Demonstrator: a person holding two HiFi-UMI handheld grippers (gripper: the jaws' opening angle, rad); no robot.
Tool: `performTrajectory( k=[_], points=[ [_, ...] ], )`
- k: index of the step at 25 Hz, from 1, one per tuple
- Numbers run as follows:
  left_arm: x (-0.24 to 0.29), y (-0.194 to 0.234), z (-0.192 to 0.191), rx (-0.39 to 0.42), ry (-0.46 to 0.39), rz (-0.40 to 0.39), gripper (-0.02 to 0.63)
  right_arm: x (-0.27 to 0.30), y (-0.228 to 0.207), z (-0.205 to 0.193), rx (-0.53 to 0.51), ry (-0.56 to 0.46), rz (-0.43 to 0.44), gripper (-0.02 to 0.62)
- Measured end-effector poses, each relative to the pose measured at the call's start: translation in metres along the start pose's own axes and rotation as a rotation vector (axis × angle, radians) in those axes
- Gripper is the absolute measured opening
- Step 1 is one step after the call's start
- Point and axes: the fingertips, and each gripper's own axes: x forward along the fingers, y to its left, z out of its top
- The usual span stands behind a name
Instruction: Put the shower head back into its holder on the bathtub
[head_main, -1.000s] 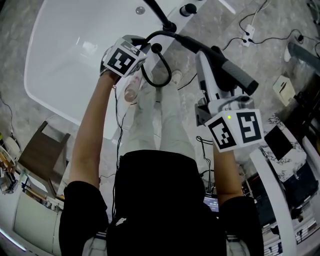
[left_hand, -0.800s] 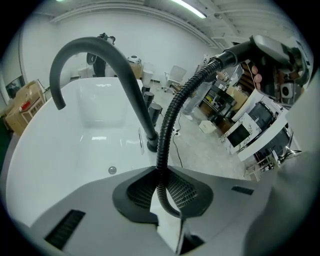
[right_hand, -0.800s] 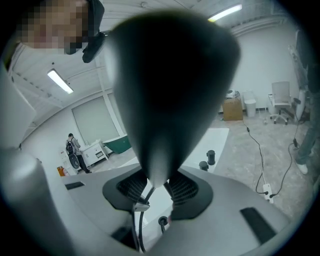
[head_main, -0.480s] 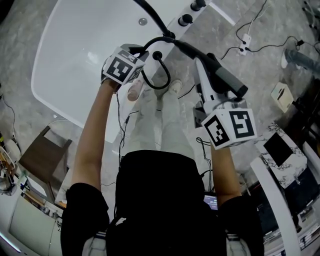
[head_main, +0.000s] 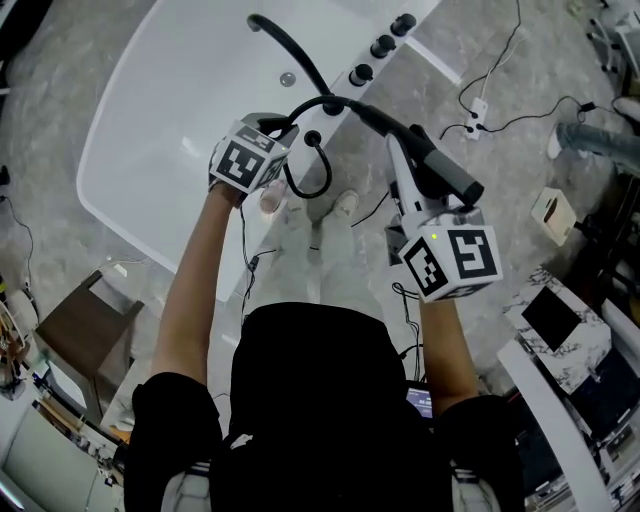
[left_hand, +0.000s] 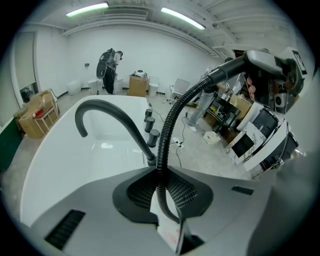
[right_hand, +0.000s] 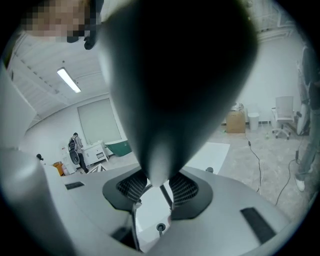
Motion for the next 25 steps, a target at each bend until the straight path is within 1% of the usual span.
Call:
performTrajectory(
  k=[3, 8, 14, 19, 25],
  points=[
    [-0.018, -0.004, 0.013, -0.009, -0.033, 0.009, 0.072, -0.008, 0.004, 0.016, -0.017, -0.017, 0.0, 0.143],
    [-0.049, -0.009, 0.035, 0.003, -0.084, 0.03, 0.072, -0.018, 0.011, 0.043, -0.067, -0.049, 0.009, 0.143],
    [-0.084, -0.019, 0.061, -0.018, -0.156, 0.023, 0.072, -0.032, 0.019, 0.075, -0.089, -0.094, 0.016, 0.143],
    [-0.111, -0.033, 0.081, -0.005, -0.203, 0.02, 0.072, -0.05, 0.026, 0.105, -0.092, -0.142, 0.019, 0.143],
    [-0.137, -0.047, 0.103, 0.03, -0.247, 0.024, 0.072, -0.068, 0.034, 0.143, -0.111, -0.21, 0.024, 0.144]
  ],
)
